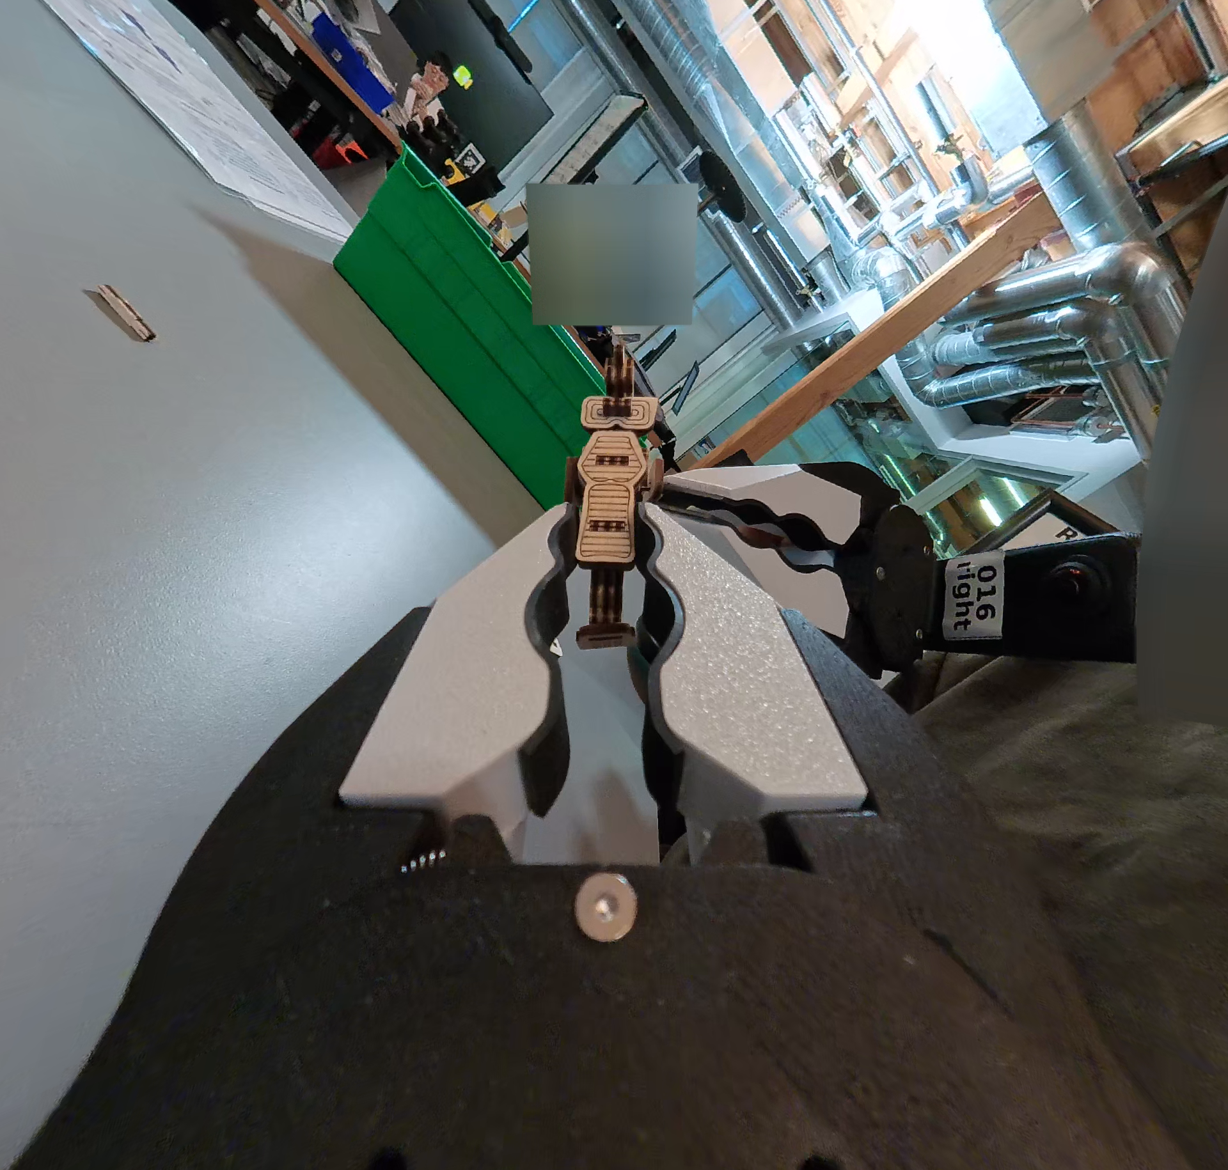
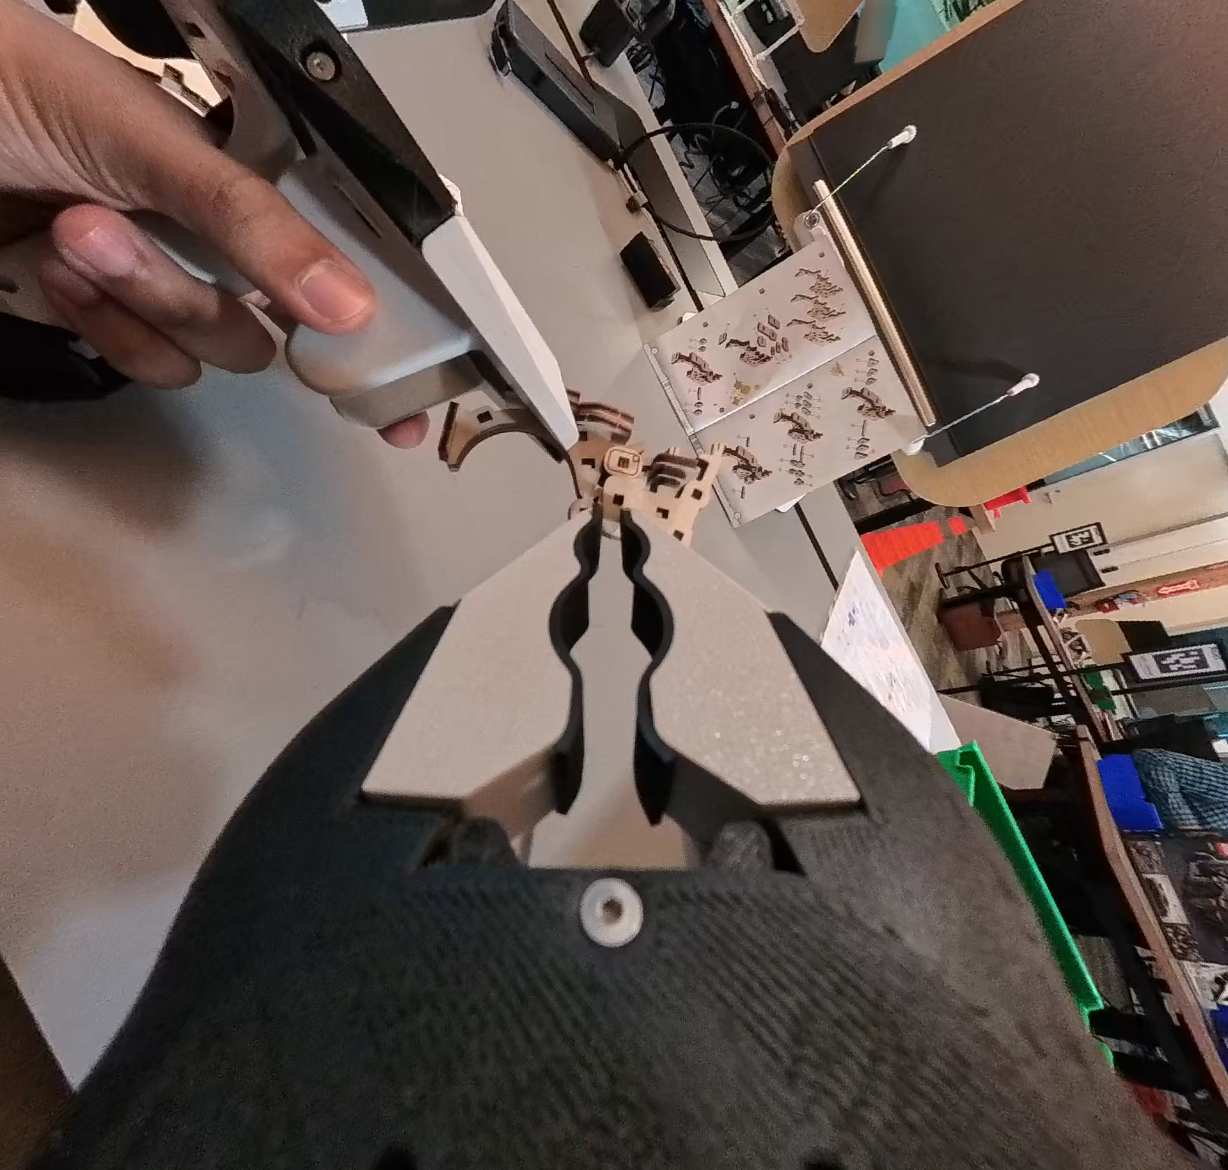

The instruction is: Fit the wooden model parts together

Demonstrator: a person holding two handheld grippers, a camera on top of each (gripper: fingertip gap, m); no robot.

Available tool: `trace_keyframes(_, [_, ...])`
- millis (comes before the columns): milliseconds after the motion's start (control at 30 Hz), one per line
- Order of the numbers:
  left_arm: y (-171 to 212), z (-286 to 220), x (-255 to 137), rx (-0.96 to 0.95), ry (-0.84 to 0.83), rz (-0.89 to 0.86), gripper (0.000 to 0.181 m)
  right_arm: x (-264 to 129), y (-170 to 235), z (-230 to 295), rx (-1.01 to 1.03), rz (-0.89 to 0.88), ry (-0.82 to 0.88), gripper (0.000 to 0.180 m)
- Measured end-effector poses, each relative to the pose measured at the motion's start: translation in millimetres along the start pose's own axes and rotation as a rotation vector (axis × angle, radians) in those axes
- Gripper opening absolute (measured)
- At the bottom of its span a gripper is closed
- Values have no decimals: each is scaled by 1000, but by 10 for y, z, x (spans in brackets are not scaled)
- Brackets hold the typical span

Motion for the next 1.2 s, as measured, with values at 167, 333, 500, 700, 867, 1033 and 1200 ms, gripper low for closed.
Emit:
trace_keyframes(167, [5,4,4,-4,-4,1,13,3,5,-1,9,-3,-4,4])
trace_keyframes(333, [-24,62,-3,-63,-17,-8,13,3,12,-7,54,-33,-28,11])
trace_keyframes(500, [-98,189,-38,-211,-20,-23,13,51,147,-69,311,-142,-140,25])
trace_keyframes(700, [-143,236,-68,-286,2,-38,13,17,194,-181,651,-331,-285,32])
trace_keyframes(867, [-160,256,-75,-319,11,-42,13,39,158,-120,606,-321,-289,32])
trace_keyframes(1033, [-137,254,-60,-315,8,-23,13,70,87,-19,478,-282,-265,34])
trace_keyframes(1200, [-76,237,-24,-284,-6,18,12,99,68,33,413,-254,-248,35])
Point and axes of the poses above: each gripper's, where its closed fingertips meet, x out along the fingers, y out of its underside, z = x × y across the jaws, the point moved 2 cm from there along -x, back along the fingers, and after that the axes turned 10 degrees about -y, right-handed, at the moved point
